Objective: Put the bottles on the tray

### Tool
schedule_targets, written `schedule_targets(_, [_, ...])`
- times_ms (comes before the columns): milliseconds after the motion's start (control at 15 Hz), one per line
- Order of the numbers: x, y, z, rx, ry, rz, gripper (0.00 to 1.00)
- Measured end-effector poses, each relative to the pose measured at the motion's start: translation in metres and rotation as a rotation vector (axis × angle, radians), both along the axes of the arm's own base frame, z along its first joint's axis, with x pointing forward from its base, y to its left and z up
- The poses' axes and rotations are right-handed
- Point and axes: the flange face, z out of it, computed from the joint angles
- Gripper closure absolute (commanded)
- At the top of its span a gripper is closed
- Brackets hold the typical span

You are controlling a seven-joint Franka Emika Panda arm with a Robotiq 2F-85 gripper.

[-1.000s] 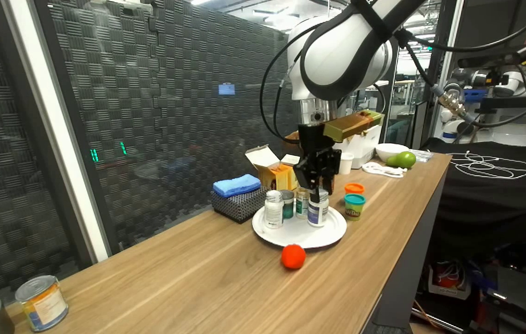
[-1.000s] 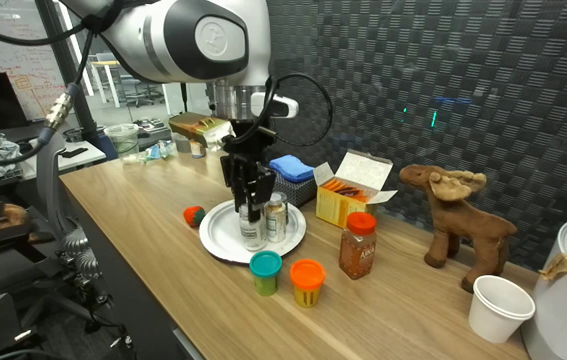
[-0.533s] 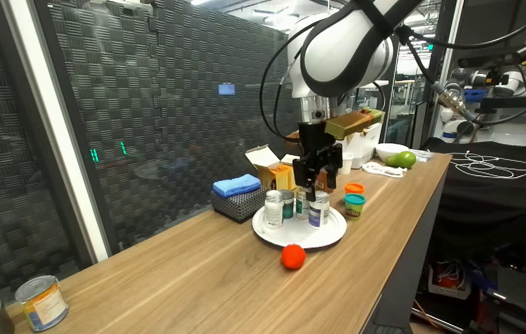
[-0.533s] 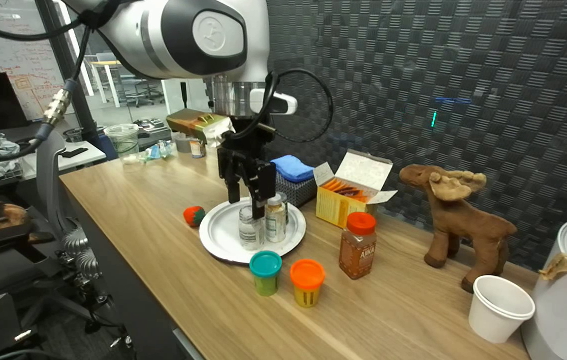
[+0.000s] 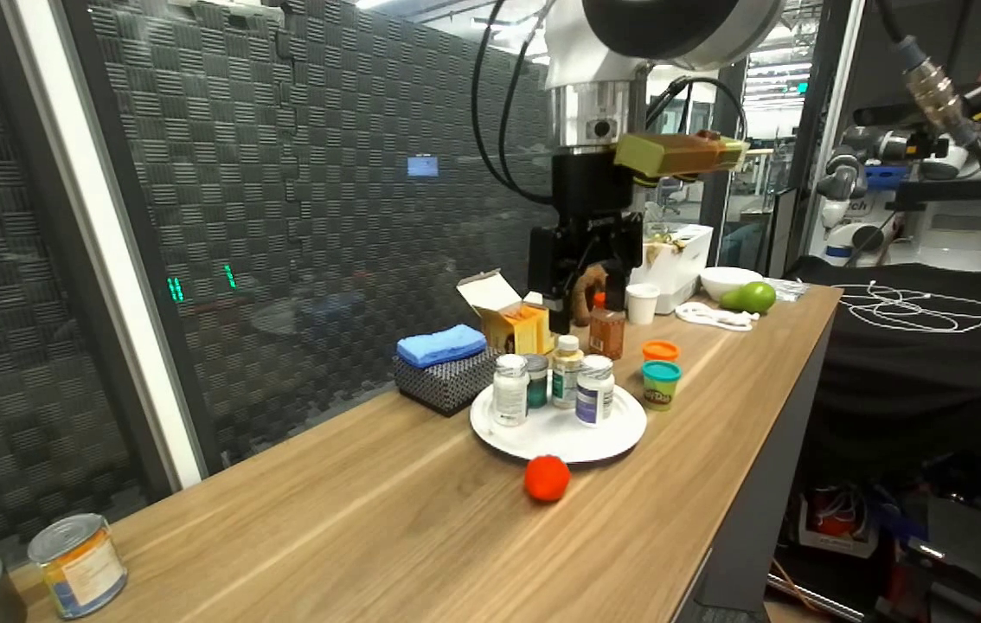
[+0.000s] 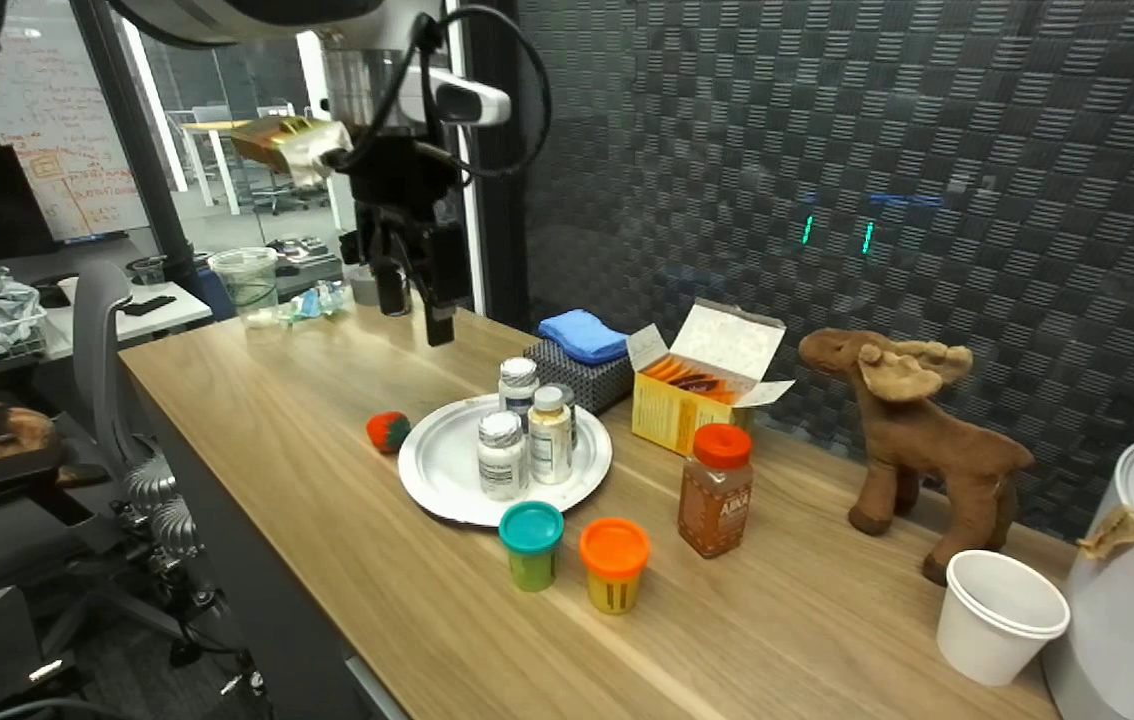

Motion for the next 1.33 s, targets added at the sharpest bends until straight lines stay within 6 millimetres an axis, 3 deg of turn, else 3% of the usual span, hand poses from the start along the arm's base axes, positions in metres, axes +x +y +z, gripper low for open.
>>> schedule_targets(200, [-0.02,0.052,0.01,-0.008,-0.01,0.055,0.0])
schedule_targets(467, [-0.027,0.092,-0.016,-0.053,0.009,0.11,0.0])
schedule_targets(933, [-0.016,0.1,-0.094,-0.075,0.096,0.131,0.0])
schedule_targets(1333, [-0.004,0.1,-0.118,-0.072,0.129,0.124,0.0])
